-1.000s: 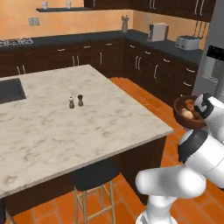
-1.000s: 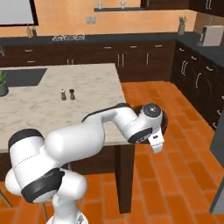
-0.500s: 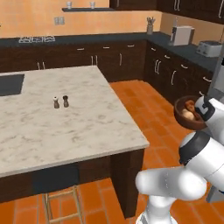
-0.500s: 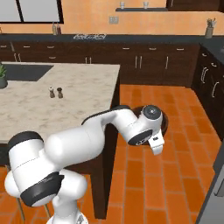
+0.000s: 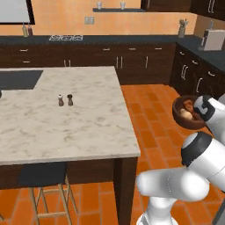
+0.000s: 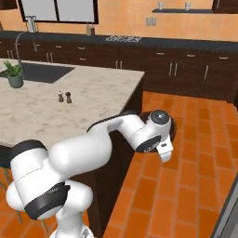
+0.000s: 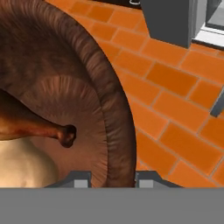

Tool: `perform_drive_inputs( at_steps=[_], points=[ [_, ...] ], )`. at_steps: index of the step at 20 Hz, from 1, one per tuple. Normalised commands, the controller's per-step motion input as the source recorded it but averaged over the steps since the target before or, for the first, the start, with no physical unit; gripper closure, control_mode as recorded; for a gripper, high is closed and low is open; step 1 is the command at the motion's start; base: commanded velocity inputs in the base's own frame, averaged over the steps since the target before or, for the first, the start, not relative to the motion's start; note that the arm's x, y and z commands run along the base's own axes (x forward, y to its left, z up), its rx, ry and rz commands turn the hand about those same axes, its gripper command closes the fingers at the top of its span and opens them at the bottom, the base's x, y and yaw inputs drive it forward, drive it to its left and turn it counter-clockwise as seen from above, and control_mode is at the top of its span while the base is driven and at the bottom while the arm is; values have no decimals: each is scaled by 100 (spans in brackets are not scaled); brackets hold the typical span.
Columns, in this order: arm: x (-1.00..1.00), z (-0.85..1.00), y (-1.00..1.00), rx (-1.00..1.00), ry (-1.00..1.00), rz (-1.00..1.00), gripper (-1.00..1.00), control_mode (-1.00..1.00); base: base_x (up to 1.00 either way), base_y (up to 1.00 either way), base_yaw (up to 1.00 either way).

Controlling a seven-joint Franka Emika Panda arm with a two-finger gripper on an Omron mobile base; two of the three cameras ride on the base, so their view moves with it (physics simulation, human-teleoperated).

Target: Pick the chicken drumstick and squash from their plates and place them in the bowl. Then put the bowl in the fridge.

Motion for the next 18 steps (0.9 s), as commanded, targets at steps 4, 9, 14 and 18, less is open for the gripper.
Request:
perform_drive_inputs(
  at_steps=[4, 9, 14, 18],
  points=[
    [0, 0, 0, 0, 0, 0, 100, 100, 99, -31, 0],
    [0, 0, 0, 0, 0, 0, 100, 100, 45, -58, 0],
    [0, 0, 0, 0, 0, 0, 100, 100, 6, -84, 0],
    [0, 0, 0, 0, 0, 0, 100, 100, 82, -20, -4]
  ],
)
